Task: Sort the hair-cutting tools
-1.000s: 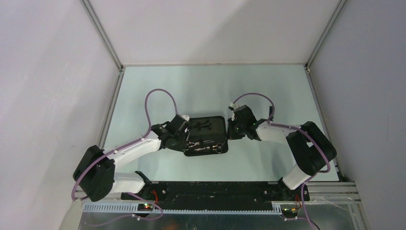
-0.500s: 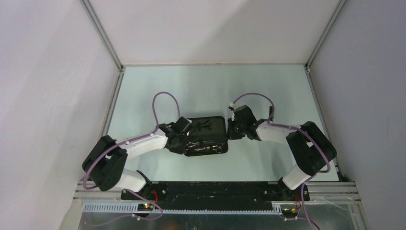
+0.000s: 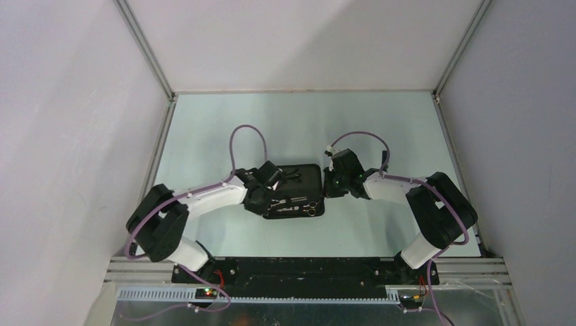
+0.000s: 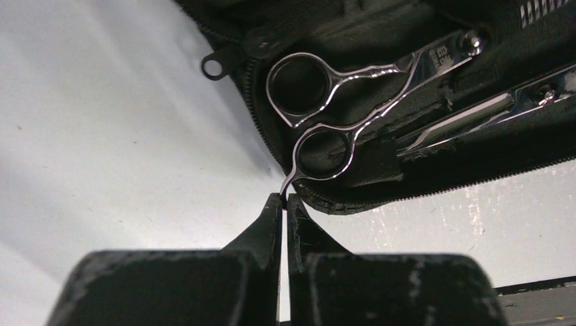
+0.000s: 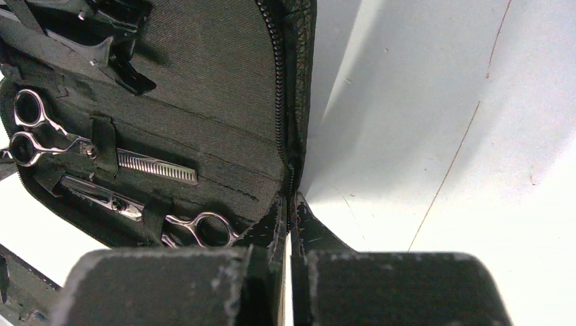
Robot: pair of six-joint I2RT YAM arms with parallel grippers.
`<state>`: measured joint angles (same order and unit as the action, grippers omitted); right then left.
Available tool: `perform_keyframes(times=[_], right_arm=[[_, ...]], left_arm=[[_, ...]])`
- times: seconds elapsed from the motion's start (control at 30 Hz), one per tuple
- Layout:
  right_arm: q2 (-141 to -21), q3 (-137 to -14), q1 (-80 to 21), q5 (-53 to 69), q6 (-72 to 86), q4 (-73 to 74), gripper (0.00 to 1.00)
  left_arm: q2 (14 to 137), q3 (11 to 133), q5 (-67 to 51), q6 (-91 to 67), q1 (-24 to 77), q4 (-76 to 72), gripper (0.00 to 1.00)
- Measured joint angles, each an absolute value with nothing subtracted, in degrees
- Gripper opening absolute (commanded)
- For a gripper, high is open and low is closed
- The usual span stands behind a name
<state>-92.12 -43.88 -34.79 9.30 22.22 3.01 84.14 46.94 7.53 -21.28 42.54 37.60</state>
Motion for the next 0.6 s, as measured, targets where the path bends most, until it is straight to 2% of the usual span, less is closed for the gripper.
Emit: perform_keyframes(times=[0.23, 0.6], right_arm=[[-92.1, -43.9, -35.3, 8.8, 21.1, 2.9, 0.00], [-92.0, -43.9, -36.0, 7.9, 20.6, 2.6, 0.00]], left_arm=[[90.8, 52.1, 9.8, -19.0, 47.5, 42.1, 0.00], [94.2, 56.6, 16.8, -16.8, 51.8, 45.7, 0.00]])
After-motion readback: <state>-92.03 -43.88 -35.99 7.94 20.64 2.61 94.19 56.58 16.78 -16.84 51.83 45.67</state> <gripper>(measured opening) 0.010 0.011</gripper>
